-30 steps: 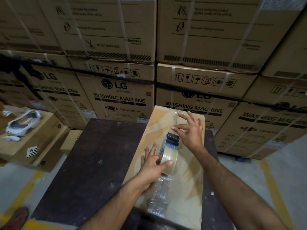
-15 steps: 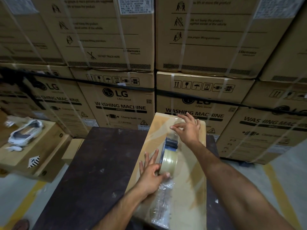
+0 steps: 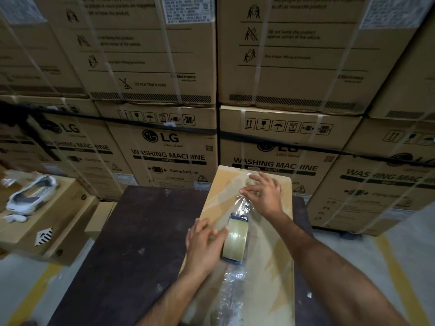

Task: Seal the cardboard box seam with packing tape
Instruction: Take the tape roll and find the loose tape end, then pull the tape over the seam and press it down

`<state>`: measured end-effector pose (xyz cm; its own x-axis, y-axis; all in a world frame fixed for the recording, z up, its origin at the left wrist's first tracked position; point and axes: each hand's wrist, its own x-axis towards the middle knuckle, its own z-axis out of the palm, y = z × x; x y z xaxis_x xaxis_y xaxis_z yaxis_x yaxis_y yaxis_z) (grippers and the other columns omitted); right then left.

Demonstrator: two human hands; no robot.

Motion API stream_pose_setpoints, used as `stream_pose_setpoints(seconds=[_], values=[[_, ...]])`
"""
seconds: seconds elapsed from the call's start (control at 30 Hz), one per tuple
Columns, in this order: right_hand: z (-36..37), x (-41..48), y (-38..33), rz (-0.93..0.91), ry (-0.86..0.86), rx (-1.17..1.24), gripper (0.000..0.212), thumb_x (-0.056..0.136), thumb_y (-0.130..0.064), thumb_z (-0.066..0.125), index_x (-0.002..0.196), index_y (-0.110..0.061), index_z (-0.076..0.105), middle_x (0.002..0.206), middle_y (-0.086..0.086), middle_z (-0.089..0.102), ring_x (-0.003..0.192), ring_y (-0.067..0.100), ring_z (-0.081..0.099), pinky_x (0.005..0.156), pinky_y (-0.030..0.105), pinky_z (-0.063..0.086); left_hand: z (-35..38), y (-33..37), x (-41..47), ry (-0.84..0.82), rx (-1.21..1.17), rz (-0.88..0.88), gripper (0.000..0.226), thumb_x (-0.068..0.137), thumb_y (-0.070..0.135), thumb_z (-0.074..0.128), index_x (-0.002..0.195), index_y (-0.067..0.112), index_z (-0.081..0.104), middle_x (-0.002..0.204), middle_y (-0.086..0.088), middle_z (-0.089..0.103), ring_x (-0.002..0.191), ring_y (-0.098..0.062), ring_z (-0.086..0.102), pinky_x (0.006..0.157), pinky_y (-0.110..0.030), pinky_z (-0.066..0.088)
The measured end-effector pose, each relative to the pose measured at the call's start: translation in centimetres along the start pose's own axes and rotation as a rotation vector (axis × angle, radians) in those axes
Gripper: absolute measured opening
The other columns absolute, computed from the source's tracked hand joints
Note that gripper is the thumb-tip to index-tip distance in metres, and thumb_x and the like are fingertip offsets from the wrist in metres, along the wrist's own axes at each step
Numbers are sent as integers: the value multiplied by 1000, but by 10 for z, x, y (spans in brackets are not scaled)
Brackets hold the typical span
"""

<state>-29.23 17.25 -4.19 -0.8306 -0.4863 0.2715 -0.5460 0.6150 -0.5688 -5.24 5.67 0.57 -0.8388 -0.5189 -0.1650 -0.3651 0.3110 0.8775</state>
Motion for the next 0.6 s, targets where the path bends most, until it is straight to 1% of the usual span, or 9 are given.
stream_pose_setpoints(seconds=[0.03,0.1,0.2,0.27,0.33,0.4,0.5,0.53,0.6], values=[[1,1,1,-5,4,4,21,86,-55,77,98,-39,84,144,-7,67,147,22,41,123,56,19,-1,4,9,61,36,12,61,80,64,54,104,13,76,154,1,53,152,-21,35,130,-47,19],[4,2,3,-12,5,18,21,86,-56,77,98,-39,84,140,-9,69,144,21,44,121,56,21,-2,9,39,99,2,-13,60,81,66,55,106,16,77,139,5,61,135,-22,53,123,-49,36],[8,5,1,-18,10,46,23,85,-56,78,98,-39,85,134,-10,71,141,20,46,116,53,28,3,21,96,-25,-47,-62,33,78,53,69,94,27,80,112,15,66,113,-18,66,111,-47,51],[6,4,3,-18,4,66,23,85,-56,78,98,-38,85,131,-10,73,138,21,48,112,53,31,16,30,124,-114,-60,-93,21,74,46,76,87,30,82,102,19,70,115,-20,69,111,-46,52],[5,3,9,-2,0,74,25,85,-57,77,99,-38,85,128,-10,74,135,21,50,111,53,34,31,30,146,-149,-14,-107,7,74,42,82,74,35,83,114,16,71,125,-21,65,117,-44,47],[5,1,11,3,-1,80,29,84,-59,75,100,-37,85,125,-11,75,133,20,51,109,52,35,39,25,157,-150,68,-89,12,77,35,86,67,39,82,132,9,69,129,-19,61,119,-41,42],[5,2,5,-26,13,111,34,83,-63,71,99,-36,85,122,-12,76,130,19,53,108,50,38,32,23,161,-166,112,-53,6,82,31,89,84,26,86,137,7,65,130,-16,57,112,-26,36],[4,3,3,-34,20,124,36,83,-66,69,98,-37,85,121,-13,76,129,19,53,107,50,38,31,22,163,-149,123,-25,8,83,31,88,86,24,86,142,4,64,133,-17,56,114,-27,35],[4,2,5,-34,42,149,41,82,-71,64,97,-39,85,120,-14,76,129,18,53,107,48,39,32,25,163,-118,196,6,9,85,33,86,86,24,85,153,-1,60,146,-23,47,126,-38,28]])
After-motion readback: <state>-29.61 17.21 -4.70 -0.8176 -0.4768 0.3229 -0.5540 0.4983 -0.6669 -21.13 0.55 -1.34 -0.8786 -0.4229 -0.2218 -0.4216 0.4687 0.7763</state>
